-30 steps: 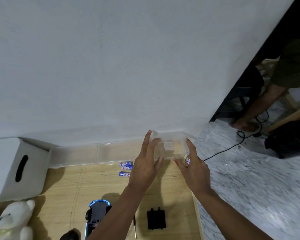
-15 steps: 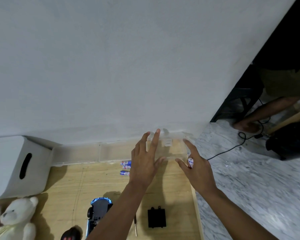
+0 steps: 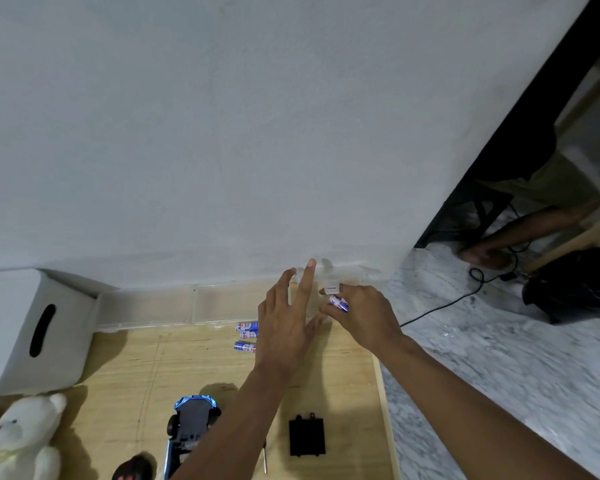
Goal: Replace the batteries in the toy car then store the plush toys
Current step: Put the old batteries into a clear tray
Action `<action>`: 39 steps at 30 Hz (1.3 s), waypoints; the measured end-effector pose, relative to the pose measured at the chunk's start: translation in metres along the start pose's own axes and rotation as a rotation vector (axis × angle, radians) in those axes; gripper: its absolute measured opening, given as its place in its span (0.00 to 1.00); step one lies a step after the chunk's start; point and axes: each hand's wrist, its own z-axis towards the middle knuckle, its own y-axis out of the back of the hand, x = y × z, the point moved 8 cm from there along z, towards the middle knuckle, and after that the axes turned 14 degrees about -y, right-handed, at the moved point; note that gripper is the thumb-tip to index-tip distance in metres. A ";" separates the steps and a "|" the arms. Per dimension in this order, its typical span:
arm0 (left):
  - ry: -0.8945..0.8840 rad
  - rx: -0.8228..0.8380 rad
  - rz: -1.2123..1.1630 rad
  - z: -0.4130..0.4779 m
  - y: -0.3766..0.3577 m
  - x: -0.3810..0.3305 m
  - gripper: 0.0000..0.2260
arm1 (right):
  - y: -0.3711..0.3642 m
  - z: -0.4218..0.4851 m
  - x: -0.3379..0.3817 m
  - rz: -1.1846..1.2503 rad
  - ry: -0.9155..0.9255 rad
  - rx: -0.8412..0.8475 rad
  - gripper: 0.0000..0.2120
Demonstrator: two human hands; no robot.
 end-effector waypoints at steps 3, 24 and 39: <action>0.001 -0.002 -0.002 0.000 0.001 0.000 0.35 | -0.001 0.005 0.005 -0.082 -0.022 -0.039 0.12; 0.033 0.064 0.040 0.005 0.000 0.001 0.49 | -0.015 0.012 0.012 -0.179 0.100 -0.038 0.18; 0.060 0.054 -0.053 0.000 0.000 0.001 0.37 | 0.041 -0.041 -0.033 0.314 0.049 -0.524 0.14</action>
